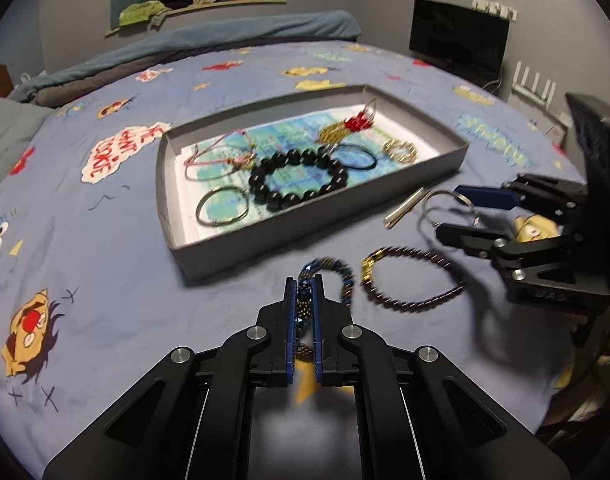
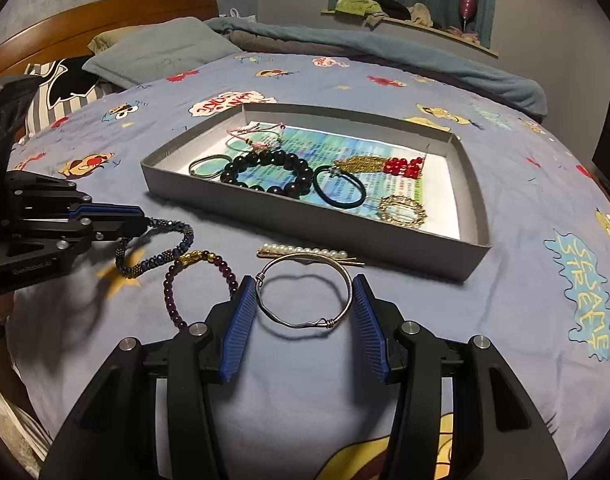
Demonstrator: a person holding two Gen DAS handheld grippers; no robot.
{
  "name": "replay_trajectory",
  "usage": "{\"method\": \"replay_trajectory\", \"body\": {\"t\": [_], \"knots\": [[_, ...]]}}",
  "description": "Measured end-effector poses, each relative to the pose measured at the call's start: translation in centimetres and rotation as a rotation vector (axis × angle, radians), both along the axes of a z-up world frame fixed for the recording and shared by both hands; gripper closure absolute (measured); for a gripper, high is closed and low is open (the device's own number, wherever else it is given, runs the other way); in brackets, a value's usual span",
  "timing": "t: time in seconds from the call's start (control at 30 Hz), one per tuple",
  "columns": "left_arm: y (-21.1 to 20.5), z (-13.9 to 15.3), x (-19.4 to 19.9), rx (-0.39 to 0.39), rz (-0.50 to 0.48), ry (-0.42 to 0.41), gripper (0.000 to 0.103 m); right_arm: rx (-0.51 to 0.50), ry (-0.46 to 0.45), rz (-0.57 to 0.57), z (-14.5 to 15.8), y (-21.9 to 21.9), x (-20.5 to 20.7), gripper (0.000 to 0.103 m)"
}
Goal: Organize jewelry
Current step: 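Lift both held pieces and lower them into the gray box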
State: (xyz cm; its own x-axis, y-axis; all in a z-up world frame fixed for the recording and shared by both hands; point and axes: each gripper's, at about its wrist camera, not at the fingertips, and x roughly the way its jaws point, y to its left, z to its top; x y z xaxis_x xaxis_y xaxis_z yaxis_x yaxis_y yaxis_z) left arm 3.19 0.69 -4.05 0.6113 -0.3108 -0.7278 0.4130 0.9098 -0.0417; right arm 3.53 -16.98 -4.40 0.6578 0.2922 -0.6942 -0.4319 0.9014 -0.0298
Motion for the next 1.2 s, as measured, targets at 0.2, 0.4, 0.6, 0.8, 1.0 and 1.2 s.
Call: {"method": "replay_trajectory", "body": {"t": [0.2,0.4,0.6,0.8,1.0,1.2], "knots": [[0.1,1.7,-0.6,-0.02,0.006,-0.046,0.095,0.013,-0.02,-0.006,0.9,-0.3,-0.2,0.054],[1.2,3.9,-0.9,-0.07,0.027,-0.083,0.095,0.037,-0.039,-0.017,1.9,-0.7,-0.4,0.054],[1.3,6.1,-0.6,-0.074,0.028,-0.117,0.095,0.061,-0.06,-0.036,3.4,-1.1,0.0,0.054],[1.5,8.3,0.9,-0.085,0.021,-0.14,0.095,0.07,-0.091,-0.066,5.5,-1.6,2.2,0.054],[0.1,9.6,5.1,-0.061,0.0,-0.138,0.095,0.045,-0.119,-0.087,6.8,-1.3,6.3,0.054],[-1.3,9.0,10.4,-0.057,-0.012,-0.089,0.095,0.008,-0.089,-0.094,6.7,-0.9,11.4,0.054]]}}
